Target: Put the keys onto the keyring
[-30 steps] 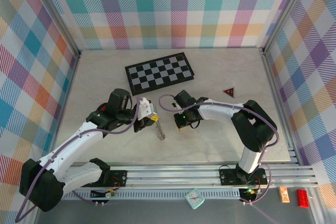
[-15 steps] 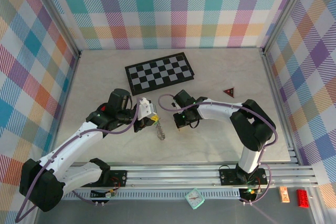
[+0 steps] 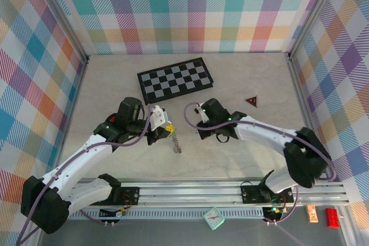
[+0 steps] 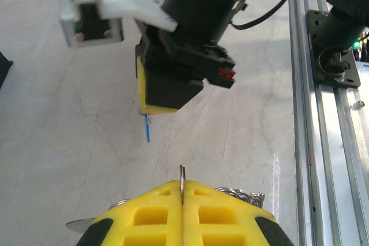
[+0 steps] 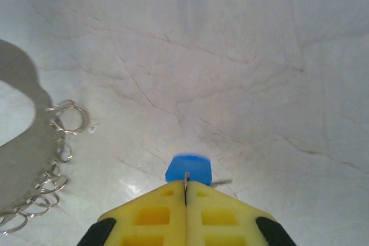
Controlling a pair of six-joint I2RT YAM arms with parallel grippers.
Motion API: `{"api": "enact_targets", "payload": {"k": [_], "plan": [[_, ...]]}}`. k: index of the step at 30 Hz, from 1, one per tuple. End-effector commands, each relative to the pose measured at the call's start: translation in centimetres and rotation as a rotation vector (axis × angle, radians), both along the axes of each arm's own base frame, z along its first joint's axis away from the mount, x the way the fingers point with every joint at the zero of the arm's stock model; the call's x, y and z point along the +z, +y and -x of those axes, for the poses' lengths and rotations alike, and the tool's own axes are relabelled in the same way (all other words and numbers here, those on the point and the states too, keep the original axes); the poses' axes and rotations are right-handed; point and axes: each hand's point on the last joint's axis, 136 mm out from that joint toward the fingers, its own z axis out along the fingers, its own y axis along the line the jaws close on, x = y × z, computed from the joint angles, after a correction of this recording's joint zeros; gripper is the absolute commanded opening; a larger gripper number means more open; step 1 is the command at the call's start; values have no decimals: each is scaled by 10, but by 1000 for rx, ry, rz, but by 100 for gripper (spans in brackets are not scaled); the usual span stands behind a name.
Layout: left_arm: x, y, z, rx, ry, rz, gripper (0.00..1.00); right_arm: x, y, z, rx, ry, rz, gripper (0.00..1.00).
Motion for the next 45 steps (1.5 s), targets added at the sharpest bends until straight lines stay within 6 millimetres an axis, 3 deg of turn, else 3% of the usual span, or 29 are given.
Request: {"api": "enact_targets", "payload": {"k": [1,7,22,28,37,41,45], "plan": [[26,-9,3,-13,-4,94,0,32,4,-6,87,-180,-63,0],[32,-10,1,36,63,120,0,79,8,11,252,-382,-145,0],[41,-23,6,57,187,156,0,126,21,64,590,-545,-234,0],[42,-30,5,67,223,195,0,129,25,71,661,-602,-175,0],[36,-39,1,98,287,182,0,130,35,57,635,-710,-59,0],[28,-41,-3,129,324,158,0,126,30,43,580,-731,6,0],[18,-42,-6,149,360,141,0,116,26,42,573,-711,41,0]]}}
